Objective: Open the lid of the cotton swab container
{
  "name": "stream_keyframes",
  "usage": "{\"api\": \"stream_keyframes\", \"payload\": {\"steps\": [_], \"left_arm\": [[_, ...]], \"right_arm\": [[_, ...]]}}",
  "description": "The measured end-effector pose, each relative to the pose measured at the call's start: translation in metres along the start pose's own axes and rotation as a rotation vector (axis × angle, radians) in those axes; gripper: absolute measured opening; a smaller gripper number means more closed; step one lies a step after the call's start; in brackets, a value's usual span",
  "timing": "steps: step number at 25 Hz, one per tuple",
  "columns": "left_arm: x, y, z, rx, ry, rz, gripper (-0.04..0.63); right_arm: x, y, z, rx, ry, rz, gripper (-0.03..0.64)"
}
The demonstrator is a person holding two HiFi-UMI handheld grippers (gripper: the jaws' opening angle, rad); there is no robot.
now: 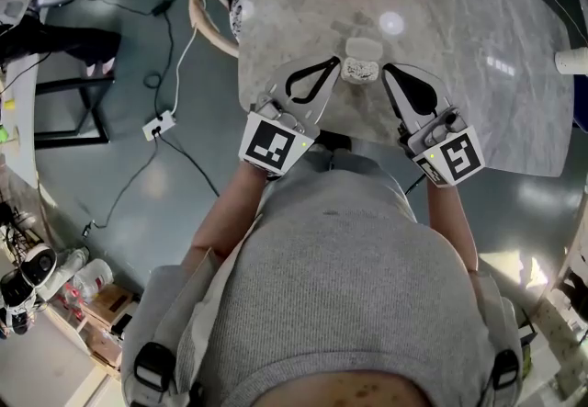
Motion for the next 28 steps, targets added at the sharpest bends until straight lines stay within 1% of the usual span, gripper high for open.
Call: {"api": "stream_keyframes", "payload": {"steps": [11,22,28], "left_arm": [[-0.006,-0.004,-0.001,-0.009,-0.011,0.002,0.0],[-0.009,-0.008,-0.002,-0.005,-0.007,-0.006,0.0],[-0.009,-0.008,-0.001,0.003,-0.009,-0.003,0.0]], "right_arm": [[-0.004,0.01,-0.001,-0.032,-0.003,-0.009,0.002],[-0.007,0.016,-0.001,-0.039,0.004,-0.009,0.003],[-0.009,0.015,-0.002,-0.057,0.014,-0.025,0.002]]}}
Point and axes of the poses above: the fingertips, and each gripper's own axes: x forward along the fingers, y to its left, z out of its top, the point moved 9 cm from there along -x, backward along the fingers, and after that the axes turned 13 degrees about y, right-handed, at the moved point
